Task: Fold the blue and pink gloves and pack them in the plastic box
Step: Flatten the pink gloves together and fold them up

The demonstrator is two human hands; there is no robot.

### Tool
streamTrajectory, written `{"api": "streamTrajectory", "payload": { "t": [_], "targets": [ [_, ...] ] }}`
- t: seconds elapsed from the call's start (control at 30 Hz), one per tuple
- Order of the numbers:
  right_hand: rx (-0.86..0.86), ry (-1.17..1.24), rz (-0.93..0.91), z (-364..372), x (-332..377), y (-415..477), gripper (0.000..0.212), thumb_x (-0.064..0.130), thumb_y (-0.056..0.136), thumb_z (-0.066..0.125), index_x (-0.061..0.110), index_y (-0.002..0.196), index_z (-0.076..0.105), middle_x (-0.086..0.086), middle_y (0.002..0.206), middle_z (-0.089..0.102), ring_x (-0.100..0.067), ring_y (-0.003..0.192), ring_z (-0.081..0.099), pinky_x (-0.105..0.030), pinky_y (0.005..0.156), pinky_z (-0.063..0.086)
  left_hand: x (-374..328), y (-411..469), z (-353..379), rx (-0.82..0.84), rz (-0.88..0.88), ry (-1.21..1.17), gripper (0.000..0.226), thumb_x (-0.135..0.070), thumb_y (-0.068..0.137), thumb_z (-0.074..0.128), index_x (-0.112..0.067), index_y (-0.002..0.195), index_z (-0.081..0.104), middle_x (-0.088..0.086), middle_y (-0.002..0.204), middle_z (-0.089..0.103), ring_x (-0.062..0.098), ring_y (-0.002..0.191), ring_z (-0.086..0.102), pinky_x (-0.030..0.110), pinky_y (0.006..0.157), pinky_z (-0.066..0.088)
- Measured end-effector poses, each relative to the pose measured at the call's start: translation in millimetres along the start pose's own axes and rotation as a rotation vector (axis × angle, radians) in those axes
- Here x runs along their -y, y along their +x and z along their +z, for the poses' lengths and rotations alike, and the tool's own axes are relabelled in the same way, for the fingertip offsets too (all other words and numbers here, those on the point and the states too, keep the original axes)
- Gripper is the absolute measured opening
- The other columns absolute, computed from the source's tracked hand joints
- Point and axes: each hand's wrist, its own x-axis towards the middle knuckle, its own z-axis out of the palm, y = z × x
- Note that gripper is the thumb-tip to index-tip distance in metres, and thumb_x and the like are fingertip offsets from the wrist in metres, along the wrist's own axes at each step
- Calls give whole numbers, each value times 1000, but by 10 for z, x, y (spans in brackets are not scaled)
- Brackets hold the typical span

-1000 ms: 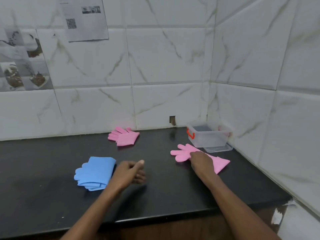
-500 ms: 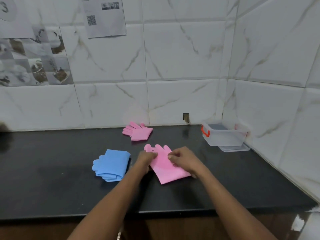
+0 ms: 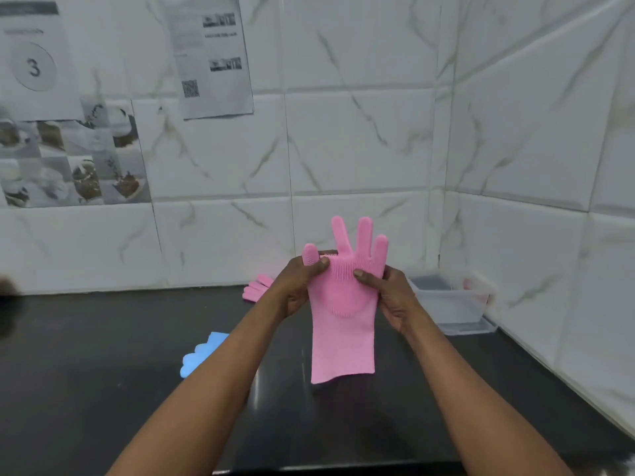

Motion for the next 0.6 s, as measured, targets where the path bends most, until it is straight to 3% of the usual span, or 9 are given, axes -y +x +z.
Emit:
{"api": "streamTrajectory", "payload": {
  "t": [0.07,0.13,0.23,0.33,0.47,0.6],
  "targets": [
    [-20,-57,-68,49,126,88,30,12,72,81,8,101,73,-9,102,77,-26,95,73,-31,73,60,-76,1,-34,1,-27,81,35,-24,100,52,-18,134,60,11,131,64,32,122,60,53,102,47],
    [-7,-77,-66,99,212,161,18,9,77,78,10,95,74,-10,100,77,-25,92,73,-28,69,60,-127,-32,-101,-26,-118,95,45,-39,101,47,-16,139,53,9,128,64,28,114,64,53,94,53],
    [30,-100,-30,177,258,201,27,9,84,73,8,110,70,-10,106,74,-24,94,72,-30,73,60,-152,-136,-191,4,-325,80,71,-67,92,40,-7,127,59,9,97,76,23,84,75,40,66,61],
    [87,-74,-3,208,248,207,34,9,86,70,6,119,65,-12,111,72,-28,102,69,-36,82,59,-98,-183,-258,65,-298,-59,93,-85,76,41,-11,129,63,15,112,72,28,97,72,40,76,59],
    [121,-47,23,248,284,209,35,8,84,71,4,118,66,-15,113,71,-31,105,68,-38,84,59,-179,-155,-251,174,-218,-341,83,-62,84,60,-2,140,51,23,141,52,38,132,48,49,113,36],
    [134,-40,23,245,337,208,35,10,78,77,5,112,69,-14,109,74,-30,101,71,-36,82,60,-379,23,-77,12,-122,-65,49,-13,85,71,1,130,58,25,131,60,38,116,63,49,100,50]
  ]
}}
